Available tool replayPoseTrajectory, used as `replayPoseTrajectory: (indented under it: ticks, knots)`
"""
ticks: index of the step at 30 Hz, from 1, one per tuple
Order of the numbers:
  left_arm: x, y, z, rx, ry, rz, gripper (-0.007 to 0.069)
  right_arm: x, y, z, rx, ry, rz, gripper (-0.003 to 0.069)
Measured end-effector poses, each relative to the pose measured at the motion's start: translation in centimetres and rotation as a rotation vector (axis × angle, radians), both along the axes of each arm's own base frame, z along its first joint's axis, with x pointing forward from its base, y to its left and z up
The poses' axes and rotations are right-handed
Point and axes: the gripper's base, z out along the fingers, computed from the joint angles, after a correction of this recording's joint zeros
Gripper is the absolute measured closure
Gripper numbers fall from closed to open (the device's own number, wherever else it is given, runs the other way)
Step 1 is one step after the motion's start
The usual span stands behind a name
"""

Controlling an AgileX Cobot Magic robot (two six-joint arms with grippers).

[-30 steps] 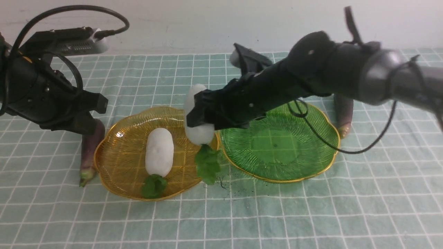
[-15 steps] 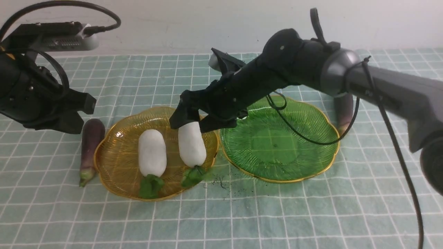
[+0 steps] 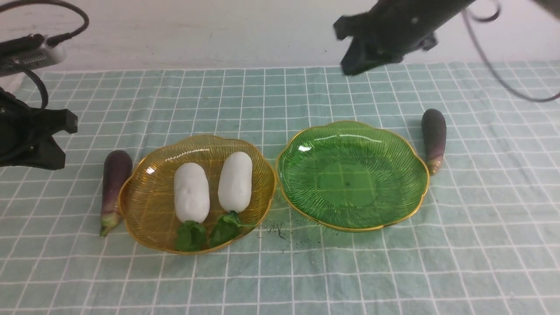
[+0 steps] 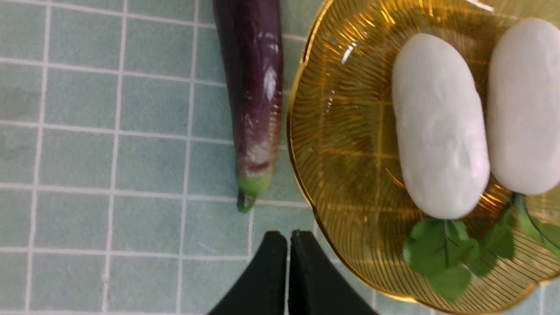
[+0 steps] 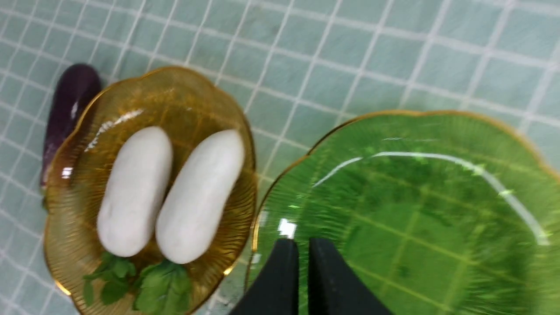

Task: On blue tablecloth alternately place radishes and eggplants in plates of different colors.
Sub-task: 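Place the eggplant on the green plate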

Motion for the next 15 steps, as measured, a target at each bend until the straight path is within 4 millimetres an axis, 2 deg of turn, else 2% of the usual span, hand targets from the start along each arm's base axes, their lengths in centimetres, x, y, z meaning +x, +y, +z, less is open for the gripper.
replayPoseTrajectory:
  ticks: [2, 3, 6, 8, 10, 13, 15]
  knots:
    - [1.1, 0.4, -1.1, 0.012, -0.012, -0.005, 0.0628, -1.7, -1.0, 2.2, -0.041, -0.058, -0.015, 0.0664]
    - [2.1, 0.6, -1.8, 0.014, -0.027, -0.001, 0.0621, -3.2, -1.6, 3.8, -0.056, -0.094, -0.022, 0.0670]
    - [4.8, 1.1, -3.5, 0.009, -0.073, 0.023, 0.0547, -6.7, -3.0, 6.7, -0.076, -0.150, -0.032, 0.0674]
    - [6.2, 1.4, -4.7, -0.002, -0.077, 0.037, 0.0456, -8.1, -3.4, 7.4, -0.081, -0.163, -0.034, 0.0673]
    - [7.3, 1.5, -6.0, -0.015, -0.058, 0.044, 0.0361, -8.6, -3.6, 7.7, -0.086, -0.169, -0.036, 0.0673]
    - [8.8, 1.8, -8.3, -0.038, -0.022, 0.055, 0.0194, -8.8, -3.8, 7.7, -0.093, -0.170, -0.038, 0.0673]
    - [9.3, 1.9, -9.3, -0.044, -0.008, 0.059, 0.0130, -8.7, -3.8, 7.7, -0.093, -0.170, -0.039, 0.0673]
